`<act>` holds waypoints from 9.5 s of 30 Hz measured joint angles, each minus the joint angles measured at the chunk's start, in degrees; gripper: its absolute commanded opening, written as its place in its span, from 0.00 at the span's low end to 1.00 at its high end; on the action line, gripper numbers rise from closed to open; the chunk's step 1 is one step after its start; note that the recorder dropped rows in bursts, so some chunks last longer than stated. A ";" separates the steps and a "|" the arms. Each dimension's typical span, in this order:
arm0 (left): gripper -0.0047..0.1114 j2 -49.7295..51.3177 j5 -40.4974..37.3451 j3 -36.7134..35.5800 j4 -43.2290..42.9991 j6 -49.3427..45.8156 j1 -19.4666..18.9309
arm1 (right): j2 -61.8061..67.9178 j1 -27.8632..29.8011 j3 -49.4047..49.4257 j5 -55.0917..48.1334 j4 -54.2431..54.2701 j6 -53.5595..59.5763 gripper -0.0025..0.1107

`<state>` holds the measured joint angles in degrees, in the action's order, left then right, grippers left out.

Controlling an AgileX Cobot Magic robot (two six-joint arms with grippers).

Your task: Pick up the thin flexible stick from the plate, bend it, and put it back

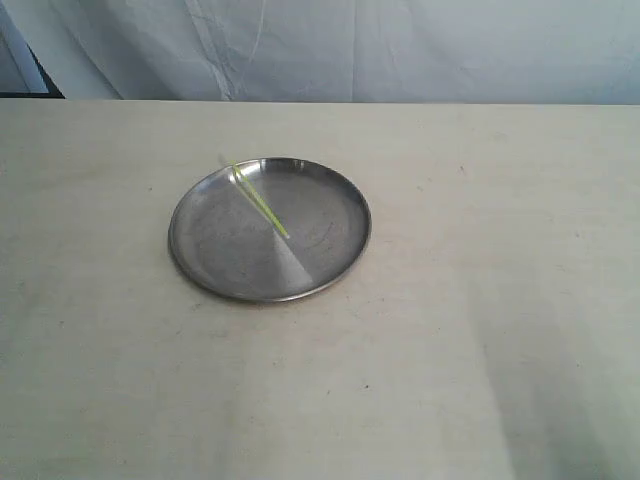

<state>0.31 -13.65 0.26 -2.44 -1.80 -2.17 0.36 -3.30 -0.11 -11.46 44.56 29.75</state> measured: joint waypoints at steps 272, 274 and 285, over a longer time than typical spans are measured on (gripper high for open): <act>0.04 57.38 70.52 32.63 -81.83 115.27 20.04 | 72.21 -45.56 -54.38 -29.07 -19.71 -21.20 0.01; 0.04 57.38 72.23 32.63 -80.00 113.41 20.04 | 74.19 -45.56 -54.38 -28.00 -16.51 -19.72 0.01; 0.04 57.98 63.36 33.07 -87.67 111.58 20.15 | 71.94 -45.65 -54.28 -24.56 0.82 -1.71 0.01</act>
<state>58.28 49.71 33.33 -90.11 109.78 17.99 72.30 -48.95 -54.39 -36.01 45.38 28.04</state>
